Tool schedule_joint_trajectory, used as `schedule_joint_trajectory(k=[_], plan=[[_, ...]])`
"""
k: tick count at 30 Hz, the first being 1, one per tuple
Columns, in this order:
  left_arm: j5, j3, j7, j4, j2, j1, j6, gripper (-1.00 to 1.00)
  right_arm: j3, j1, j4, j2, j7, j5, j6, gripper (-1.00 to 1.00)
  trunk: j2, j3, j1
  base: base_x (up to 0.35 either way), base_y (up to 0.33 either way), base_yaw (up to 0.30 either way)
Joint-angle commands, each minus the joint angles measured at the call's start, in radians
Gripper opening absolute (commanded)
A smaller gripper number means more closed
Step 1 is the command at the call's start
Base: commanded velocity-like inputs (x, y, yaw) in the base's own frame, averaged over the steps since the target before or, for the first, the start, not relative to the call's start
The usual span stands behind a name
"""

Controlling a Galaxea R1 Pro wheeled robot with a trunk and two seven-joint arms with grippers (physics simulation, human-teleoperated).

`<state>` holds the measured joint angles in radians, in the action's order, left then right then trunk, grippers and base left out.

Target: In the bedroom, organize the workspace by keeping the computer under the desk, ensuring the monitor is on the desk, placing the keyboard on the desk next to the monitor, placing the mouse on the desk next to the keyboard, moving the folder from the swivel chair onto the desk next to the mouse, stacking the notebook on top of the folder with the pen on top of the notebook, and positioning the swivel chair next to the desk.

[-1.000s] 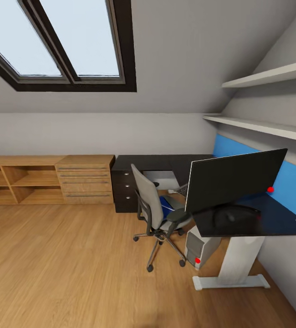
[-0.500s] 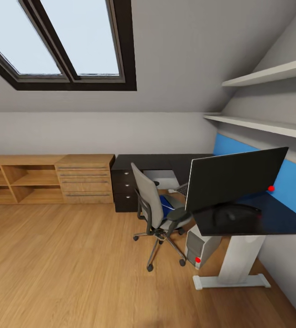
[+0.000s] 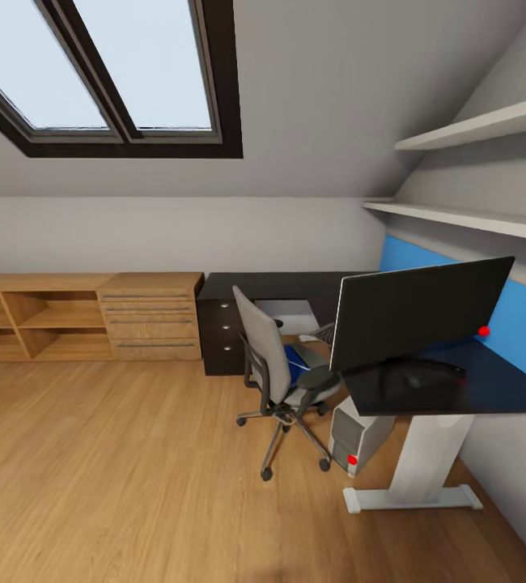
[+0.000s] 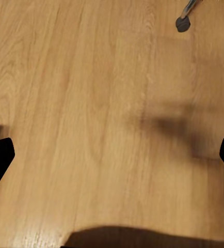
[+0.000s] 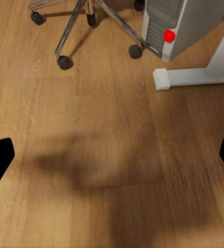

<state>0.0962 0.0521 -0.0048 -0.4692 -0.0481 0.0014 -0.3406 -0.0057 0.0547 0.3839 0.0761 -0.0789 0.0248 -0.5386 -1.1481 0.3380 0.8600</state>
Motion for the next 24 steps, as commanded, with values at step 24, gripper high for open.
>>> schedule_joint_trajectory(k=[24], plan=[[0.059, 0.003, -0.004, 0.0, -0.001, 0.0, 0.0, 1.0, 0.0, 0.001, -0.002, 0.002, -0.004, 0.004, -0.001, 1.0, -0.169, 0.076, 0.092, 0.0, 0.0, 0.0]])
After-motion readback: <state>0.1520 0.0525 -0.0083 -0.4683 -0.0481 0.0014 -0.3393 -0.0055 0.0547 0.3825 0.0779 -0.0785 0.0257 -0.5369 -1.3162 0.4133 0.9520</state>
